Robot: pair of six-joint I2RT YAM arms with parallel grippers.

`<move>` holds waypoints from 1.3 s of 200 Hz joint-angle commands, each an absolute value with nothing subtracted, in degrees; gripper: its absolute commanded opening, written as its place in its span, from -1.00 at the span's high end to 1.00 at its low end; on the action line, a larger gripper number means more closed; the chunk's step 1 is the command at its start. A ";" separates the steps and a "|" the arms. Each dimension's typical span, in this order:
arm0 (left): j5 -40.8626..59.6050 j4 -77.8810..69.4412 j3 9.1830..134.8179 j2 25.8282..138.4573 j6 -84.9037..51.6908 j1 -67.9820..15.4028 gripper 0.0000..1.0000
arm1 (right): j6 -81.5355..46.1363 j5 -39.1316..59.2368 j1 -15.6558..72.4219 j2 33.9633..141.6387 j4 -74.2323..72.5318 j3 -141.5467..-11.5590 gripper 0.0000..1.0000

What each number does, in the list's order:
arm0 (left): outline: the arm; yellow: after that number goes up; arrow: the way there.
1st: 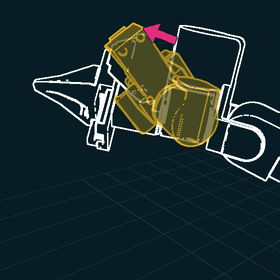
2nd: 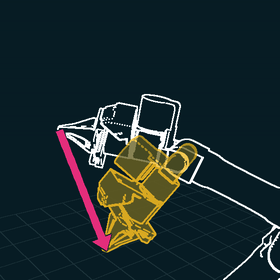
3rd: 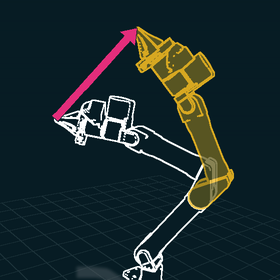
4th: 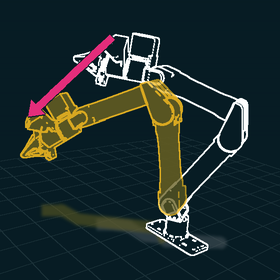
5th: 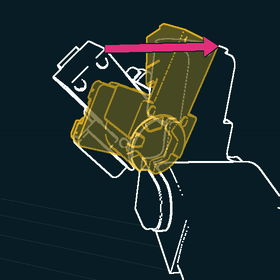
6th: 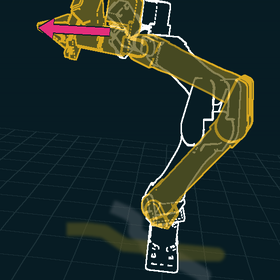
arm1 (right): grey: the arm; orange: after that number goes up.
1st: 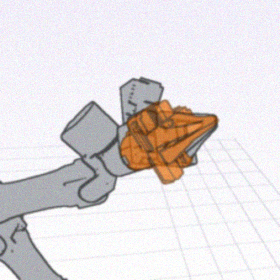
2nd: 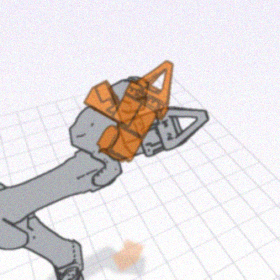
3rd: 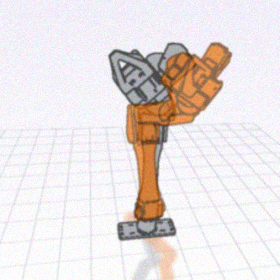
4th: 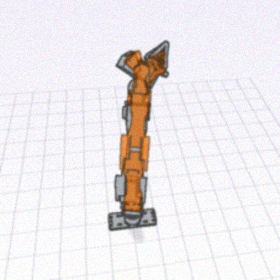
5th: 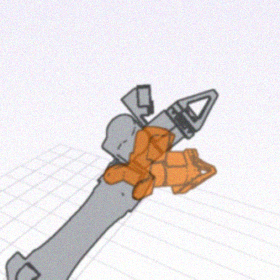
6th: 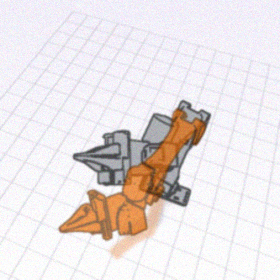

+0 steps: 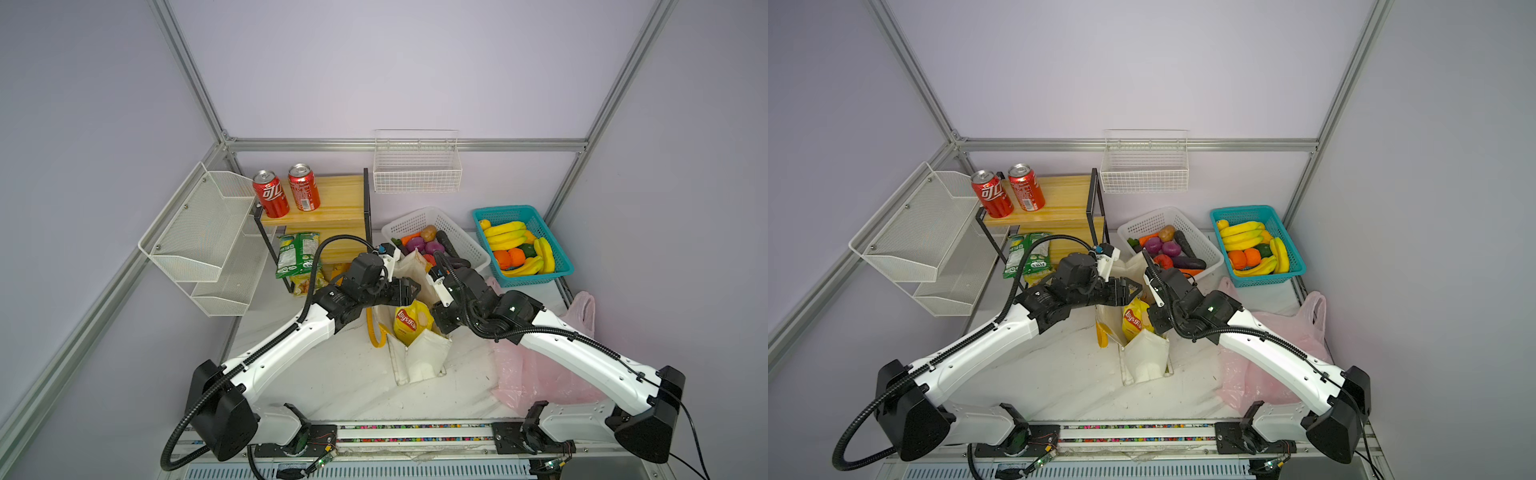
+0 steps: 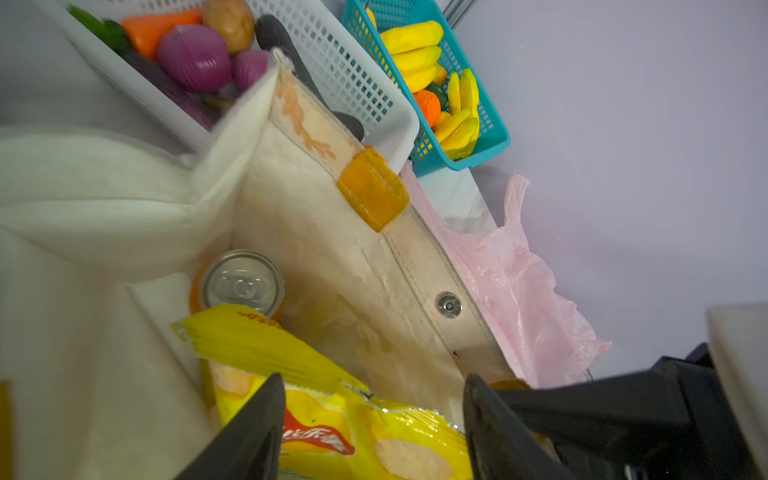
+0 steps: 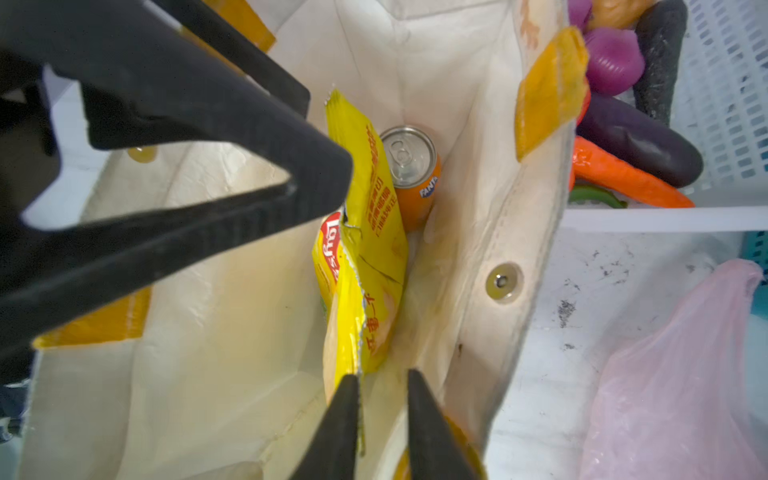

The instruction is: Place the mixed food into the grocery bags and tie them

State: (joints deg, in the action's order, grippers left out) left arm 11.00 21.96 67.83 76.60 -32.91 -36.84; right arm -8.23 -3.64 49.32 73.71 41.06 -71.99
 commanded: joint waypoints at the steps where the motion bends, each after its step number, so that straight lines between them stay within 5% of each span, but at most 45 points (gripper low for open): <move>1: 5.76 24.14 66.54 69.04 -29.13 -35.82 -0.46 | -6.98 -2.47 49.05 70.86 37.56 -72.40 0.26; 50: -6.62 33.10 59.79 55.84 -32.70 -35.03 -0.58 | -6.17 -2.36 43.37 68.41 33.44 -72.33 -0.18; 103: 2.03 32.05 56.16 59.90 -37.27 -34.19 -0.57 | -6.92 -2.11 35.51 72.64 26.56 -70.70 -0.47; 129: 4.93 28.38 57.04 64.33 -37.18 -34.19 -0.35 | -7.68 -0.80 35.51 75.08 23.25 -68.75 -0.46; 182: 3.04 29.58 58.64 67.82 -33.90 -34.17 0.43 | -9.85 3.77 35.51 76.55 20.38 -64.77 -0.03; 216: 0.15 32.27 59.18 66.84 -29.79 -32.35 0.95 | -10.59 12.29 35.50 74.92 17.83 -62.32 0.01; 260: 3.52 36.63 64.63 67.61 -21.54 -26.29 1.00 | -11.88 24.33 35.51 72.64 13.17 -59.18 -0.20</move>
State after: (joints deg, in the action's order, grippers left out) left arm 2.85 34.89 58.37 68.18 -28.45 -29.28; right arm -10.50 14.39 35.40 75.24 18.20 -61.12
